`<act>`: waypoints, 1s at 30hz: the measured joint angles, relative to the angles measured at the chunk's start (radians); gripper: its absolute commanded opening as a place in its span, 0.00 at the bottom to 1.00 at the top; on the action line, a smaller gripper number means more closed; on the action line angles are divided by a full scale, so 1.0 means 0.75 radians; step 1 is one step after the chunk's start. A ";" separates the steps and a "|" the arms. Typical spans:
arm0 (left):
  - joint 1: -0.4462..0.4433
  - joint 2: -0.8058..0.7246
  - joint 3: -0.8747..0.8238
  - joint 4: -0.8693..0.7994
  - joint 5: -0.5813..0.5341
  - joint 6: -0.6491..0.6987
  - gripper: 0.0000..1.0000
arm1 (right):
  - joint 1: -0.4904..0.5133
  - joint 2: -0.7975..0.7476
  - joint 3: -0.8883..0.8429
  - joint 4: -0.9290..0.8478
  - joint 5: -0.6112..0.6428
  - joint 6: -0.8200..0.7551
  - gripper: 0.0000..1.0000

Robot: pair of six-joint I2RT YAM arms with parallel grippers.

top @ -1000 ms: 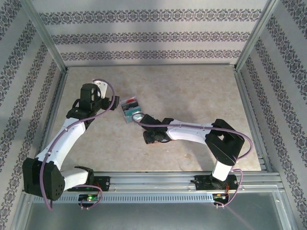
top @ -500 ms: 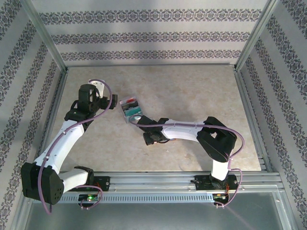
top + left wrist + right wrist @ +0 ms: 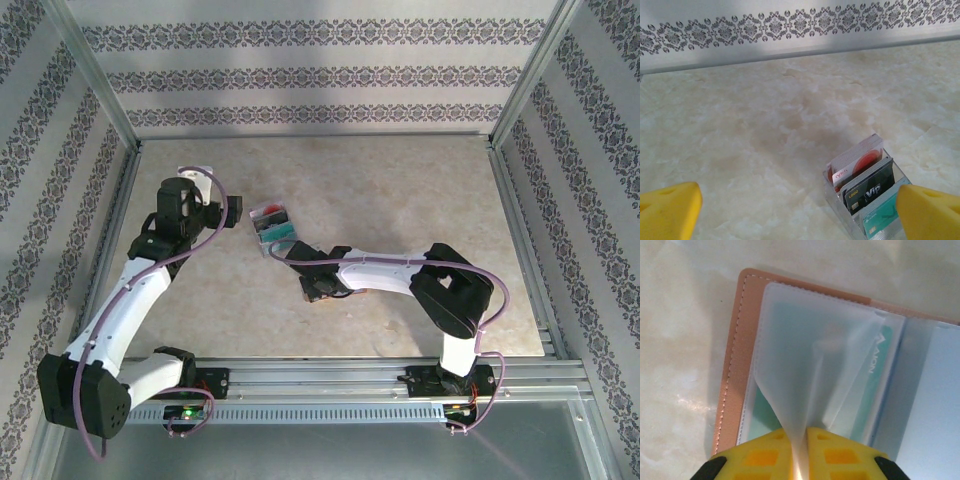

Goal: Take the credit cards out of the card holder

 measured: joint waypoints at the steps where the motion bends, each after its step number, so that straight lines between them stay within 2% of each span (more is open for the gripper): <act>1: -0.004 -0.016 -0.008 0.001 -0.005 -0.007 1.00 | 0.000 -0.006 -0.005 0.001 0.009 0.001 0.15; 5: -0.042 -0.066 -0.048 0.001 -0.036 -0.043 1.00 | -0.001 -0.061 -0.046 0.004 0.047 0.008 0.24; 14: -0.211 -0.071 -0.073 0.003 -0.130 -0.082 1.00 | -0.028 -0.184 -0.133 0.010 0.120 0.038 0.29; 23: -0.406 0.019 -0.079 0.010 -0.211 -0.122 0.99 | -0.066 -0.282 -0.229 0.009 0.169 0.071 0.37; 30: -0.597 0.079 -0.205 0.088 -0.257 -0.240 0.85 | -0.138 -0.378 -0.301 0.012 0.190 0.076 0.33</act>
